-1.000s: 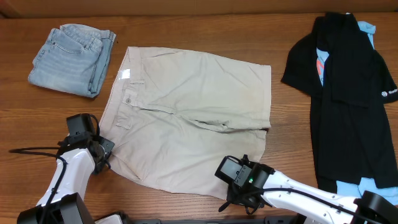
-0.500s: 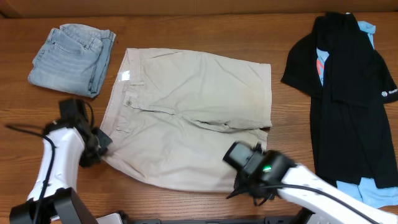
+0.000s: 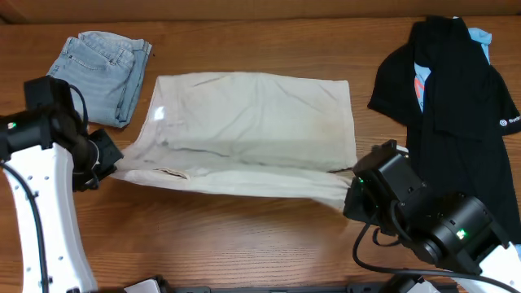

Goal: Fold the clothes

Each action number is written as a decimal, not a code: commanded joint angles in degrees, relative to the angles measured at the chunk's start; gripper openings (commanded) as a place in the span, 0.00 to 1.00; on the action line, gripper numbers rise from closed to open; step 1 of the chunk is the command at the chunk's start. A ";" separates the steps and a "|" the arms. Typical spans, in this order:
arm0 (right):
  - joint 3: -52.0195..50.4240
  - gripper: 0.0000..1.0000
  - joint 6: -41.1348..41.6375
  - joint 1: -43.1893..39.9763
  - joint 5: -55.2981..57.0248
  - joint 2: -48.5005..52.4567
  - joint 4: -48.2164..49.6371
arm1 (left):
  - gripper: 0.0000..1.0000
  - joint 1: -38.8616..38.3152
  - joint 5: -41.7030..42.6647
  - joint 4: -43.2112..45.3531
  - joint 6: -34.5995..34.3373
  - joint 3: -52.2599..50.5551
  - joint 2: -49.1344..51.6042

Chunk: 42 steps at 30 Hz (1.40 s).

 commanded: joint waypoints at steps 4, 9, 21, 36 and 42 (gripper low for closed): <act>2.05 0.04 -0.15 -0.57 2.56 -3.76 -5.40 | 0.04 0.26 -1.53 -2.73 4.24 2.62 -10.73; 1.99 0.04 -0.85 -0.57 6.29 -4.04 -5.25 | 0.04 0.26 -2.67 -1.99 5.20 2.45 -16.04; 1.92 0.04 -9.18 -1.95 21.62 13.55 15.30 | 0.04 0.24 -1.79 17.73 3.28 -6.38 -10.45; 1.92 0.04 -21.57 -18.88 14.60 35.60 42.75 | 0.04 -3.87 0.63 46.75 2.45 -9.31 11.10; 1.90 0.47 -21.73 -20.09 10.56 42.05 45.55 | 0.63 -7.02 0.33 51.54 2.47 -9.29 16.90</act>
